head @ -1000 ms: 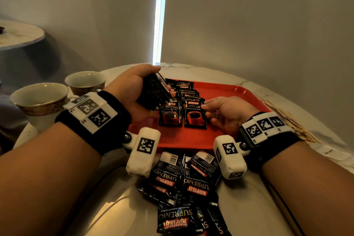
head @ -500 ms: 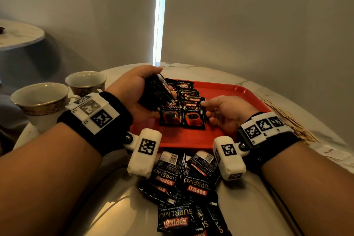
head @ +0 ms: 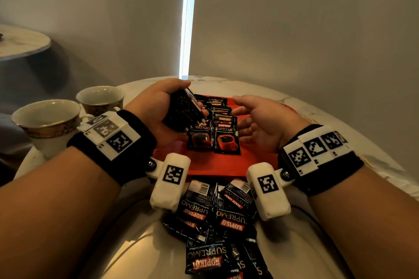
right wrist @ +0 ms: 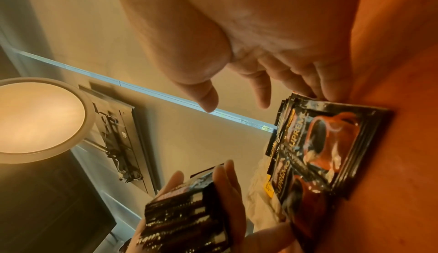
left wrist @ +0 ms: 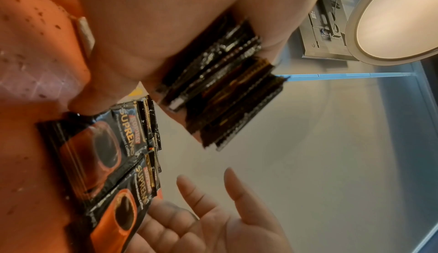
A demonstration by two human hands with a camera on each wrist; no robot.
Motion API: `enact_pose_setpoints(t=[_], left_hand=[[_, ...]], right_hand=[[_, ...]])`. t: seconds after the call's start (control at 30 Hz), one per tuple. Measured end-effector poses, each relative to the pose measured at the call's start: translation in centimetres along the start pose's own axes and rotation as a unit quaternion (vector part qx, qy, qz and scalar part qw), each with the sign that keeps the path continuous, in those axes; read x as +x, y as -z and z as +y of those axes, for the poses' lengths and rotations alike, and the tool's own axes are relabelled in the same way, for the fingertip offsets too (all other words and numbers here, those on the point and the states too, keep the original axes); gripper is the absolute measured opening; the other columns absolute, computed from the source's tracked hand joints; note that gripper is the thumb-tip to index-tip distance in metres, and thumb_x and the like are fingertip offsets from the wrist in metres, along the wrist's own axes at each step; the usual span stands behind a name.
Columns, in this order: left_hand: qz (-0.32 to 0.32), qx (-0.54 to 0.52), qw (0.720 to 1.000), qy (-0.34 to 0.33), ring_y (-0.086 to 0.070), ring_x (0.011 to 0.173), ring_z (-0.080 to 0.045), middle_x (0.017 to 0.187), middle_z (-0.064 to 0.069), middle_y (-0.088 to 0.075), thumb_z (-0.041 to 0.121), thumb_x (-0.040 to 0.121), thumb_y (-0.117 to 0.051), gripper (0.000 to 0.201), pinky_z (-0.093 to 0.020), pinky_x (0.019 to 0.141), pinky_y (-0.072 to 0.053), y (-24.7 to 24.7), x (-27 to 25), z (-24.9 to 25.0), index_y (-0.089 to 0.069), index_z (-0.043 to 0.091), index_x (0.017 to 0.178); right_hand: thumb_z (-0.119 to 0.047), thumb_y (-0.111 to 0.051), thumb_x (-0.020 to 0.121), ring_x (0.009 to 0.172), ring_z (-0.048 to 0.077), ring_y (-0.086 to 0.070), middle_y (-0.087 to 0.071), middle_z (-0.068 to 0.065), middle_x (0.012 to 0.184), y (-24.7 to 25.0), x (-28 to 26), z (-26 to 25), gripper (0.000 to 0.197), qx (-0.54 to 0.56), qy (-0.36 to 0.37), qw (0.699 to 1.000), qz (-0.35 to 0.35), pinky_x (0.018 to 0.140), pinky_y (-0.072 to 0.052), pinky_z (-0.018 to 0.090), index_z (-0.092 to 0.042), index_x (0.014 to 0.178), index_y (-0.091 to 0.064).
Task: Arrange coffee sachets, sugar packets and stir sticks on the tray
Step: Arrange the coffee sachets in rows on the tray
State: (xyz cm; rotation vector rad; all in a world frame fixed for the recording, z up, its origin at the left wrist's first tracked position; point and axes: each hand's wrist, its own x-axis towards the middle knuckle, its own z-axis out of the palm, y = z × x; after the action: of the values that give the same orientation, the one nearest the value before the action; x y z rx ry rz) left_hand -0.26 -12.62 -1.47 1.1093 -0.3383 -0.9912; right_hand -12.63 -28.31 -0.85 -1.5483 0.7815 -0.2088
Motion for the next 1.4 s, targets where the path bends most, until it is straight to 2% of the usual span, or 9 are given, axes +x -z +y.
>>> enact_pose_setpoints(t=[0.07, 0.3, 0.4, 0.47, 0.63, 0.9, 1.07, 1.23, 1.4], left_hand=[[0.001, 0.006, 1.000, 0.000, -0.068, 0.077, -0.025, 0.086, -0.011, -0.067, 0.038, 0.094, -0.054, 0.037, -0.042, 0.066, -0.057, -0.1, 0.1, -0.1, -0.062, 0.003, 0.105], [0.005, 0.010, 1.000, -0.003, -0.068, 0.076, -0.025, 0.085, -0.010, -0.067, 0.037, 0.095, -0.054, 0.034, -0.040, 0.059, -0.058, 0.0, 0.3, -0.1, -0.062, 0.005, 0.103], [0.008, 0.006, 1.000, -0.003, -0.068, 0.077, -0.024, 0.092, -0.010, -0.065, 0.037, 0.094, -0.054, 0.037, -0.040, 0.057, -0.057, 0.1, 0.3, -0.1, -0.060, 0.005, 0.112], [0.010, 0.002, 1.000, -0.003, -0.068, 0.076, -0.023, 0.092, -0.009, -0.064, 0.037, 0.094, -0.055, 0.036, -0.039, 0.054, -0.057, 0.1, 0.3, 0.0, -0.059, 0.005, 0.112], [0.002, -0.003, 1.000, 0.003, -0.068, 0.075, -0.023, 0.087, -0.009, -0.065, 0.038, 0.095, -0.055, 0.038, -0.047, 0.059, -0.059, 0.2, 0.3, 0.2, -0.059, 0.004, 0.111], [-0.023, 0.003, 1.000, 0.018, -0.065, 0.077, -0.026, 0.084, -0.013, -0.064, 0.042, 0.093, -0.053, 0.044, -0.045, 0.075, -0.058, 0.5, 0.6, 0.1, -0.057, 0.004, 0.115], [-0.007, -0.005, 1.000, 0.001, -0.065, 0.069, -0.021, 0.084, -0.010, -0.062, 0.038, 0.095, -0.053, 0.040, -0.035, 0.052, -0.057, 0.3, 0.6, 0.2, -0.057, 0.004, 0.115], [-0.004, -0.012, 0.999, -0.043, -0.066, 0.078, -0.026, 0.088, -0.012, -0.063, 0.034, 0.095, -0.055, 0.031, -0.037, 0.076, -0.051, 0.7, 0.8, 0.3, -0.058, 0.005, 0.103], [-0.012, -0.026, 0.998, -0.051, -0.067, 0.081, -0.026, 0.093, -0.013, -0.065, 0.035, 0.095, -0.055, 0.037, -0.039, 0.077, -0.054, 0.9, 0.7, 0.6, -0.058, 0.003, 0.113]], right_hand=[[-0.044, -0.050, 0.101, 0.074, 0.025, -0.068, -0.066, 0.015, 0.087, -0.4, -0.2, -0.1, 0.038, -0.001, 0.002, 1.000, 0.000, 0.052, -0.054, 0.028, -0.009, 0.114, -0.054], [-0.048, -0.049, 0.100, 0.101, 0.032, -0.065, -0.067, 0.018, 0.104, -0.3, 0.2, -0.1, 0.041, -0.024, 0.004, 1.000, 0.001, 0.096, -0.049, 0.045, -0.010, 0.112, -0.056], [-0.051, -0.052, 0.097, 0.082, 0.022, -0.060, -0.061, 0.009, 0.091, -0.1, 0.3, 0.0, 0.039, -0.040, 0.006, 0.999, 0.012, 0.076, -0.048, 0.037, -0.013, 0.105, -0.059], [-0.053, -0.056, 0.094, 0.069, 0.015, -0.045, -0.049, 0.000, 0.080, 0.4, 0.5, 0.0, 0.037, -0.071, 0.017, 0.997, 0.032, 0.061, -0.035, 0.031, -0.017, 0.095, -0.060], [-0.055, -0.052, 0.095, 0.052, 0.012, -0.043, -0.046, -0.002, 0.062, 0.8, 0.4, 0.0, 0.042, -0.085, -0.010, 0.995, -0.044, 0.051, -0.033, 0.025, -0.016, 0.081, -0.058], [-0.063, -0.051, 0.092, 0.069, 0.022, -0.064, -0.066, 0.011, 0.080, 0.1, 0.7, 0.8, 0.054, -0.122, -0.029, 0.985, -0.116, 0.058, -0.052, 0.030, -0.011, 0.089, -0.065], [-0.061, -0.050, 0.094, 0.068, 0.020, -0.062, -0.065, 0.010, 0.080, -0.1, 0.5, 0.7, 0.052, -0.118, -0.020, 0.988, -0.098, 0.059, -0.048, 0.031, -0.011, 0.090, -0.064], [-0.060, -0.051, 0.094, 0.065, 0.019, -0.060, -0.065, 0.009, 0.078, -0.2, 0.3, 0.6, 0.051, -0.121, -0.010, 0.989, -0.087, 0.056, -0.043, 0.030, -0.011, 0.090, -0.064], [-0.051, -0.053, 0.097, 0.058, 0.014, -0.056, -0.063, 0.004, 0.075, 0.2, 0.3, 0.2, 0.040, -0.083, 0.038, 0.993, -0.071, 0.052, -0.039, 0.026, -0.014, 0.088, -0.064]])
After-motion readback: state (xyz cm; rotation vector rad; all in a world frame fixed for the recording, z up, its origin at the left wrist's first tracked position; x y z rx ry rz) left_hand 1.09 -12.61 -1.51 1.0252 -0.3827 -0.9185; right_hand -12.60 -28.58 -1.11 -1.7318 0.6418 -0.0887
